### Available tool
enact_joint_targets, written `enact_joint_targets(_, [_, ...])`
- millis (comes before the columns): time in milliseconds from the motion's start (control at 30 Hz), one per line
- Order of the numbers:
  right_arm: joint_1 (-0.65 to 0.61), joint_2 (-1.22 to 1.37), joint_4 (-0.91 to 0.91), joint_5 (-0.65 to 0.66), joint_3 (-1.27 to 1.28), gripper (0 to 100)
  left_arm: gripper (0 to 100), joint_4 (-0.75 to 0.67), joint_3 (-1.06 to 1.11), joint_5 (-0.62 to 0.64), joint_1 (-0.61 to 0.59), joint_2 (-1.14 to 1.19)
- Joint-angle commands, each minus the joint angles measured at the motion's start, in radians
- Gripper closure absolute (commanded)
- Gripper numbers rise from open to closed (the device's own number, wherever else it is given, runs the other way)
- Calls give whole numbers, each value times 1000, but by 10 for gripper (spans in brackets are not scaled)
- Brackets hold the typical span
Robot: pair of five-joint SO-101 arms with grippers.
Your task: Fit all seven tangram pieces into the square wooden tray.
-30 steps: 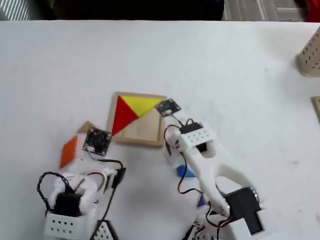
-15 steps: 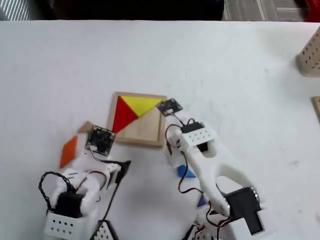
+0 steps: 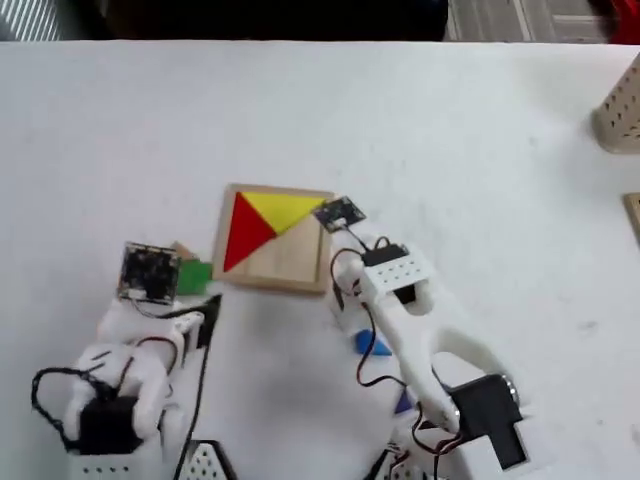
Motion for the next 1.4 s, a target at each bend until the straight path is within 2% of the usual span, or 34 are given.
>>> enact_joint_targets(0, [16, -24, 16, 14, 0, 974, 702, 54, -169, -23, -117, -2])
enact_joint_targets(167, [16, -24, 16, 14, 0, 974, 703, 60, -261, -20, -240, 73])
enact_joint_targets(300, [16, -24, 16, 14, 0, 974, 703, 58, -371, -17, -291, 328])
enact_joint_targets(467, [16, -24, 16, 14, 0, 974, 703, 52, -485, -17, -292, 593])
enact_joint_targets(667, [16, -24, 16, 14, 0, 974, 703, 31, -545, -17, -294, 688])
enact_joint_targets(1000, [16, -24, 16, 11, 0, 978, 701, -5, -629, -32, -403, 892])
enact_joint_targets(1233, [84, -24, 16, 5, -3, 977, 700, -21, -654, -450, -369, 1069])
enact_joint_targets(1367, [128, -24, 16, 6, -3, 975, 702, -106, -643, -654, -374, 1148])
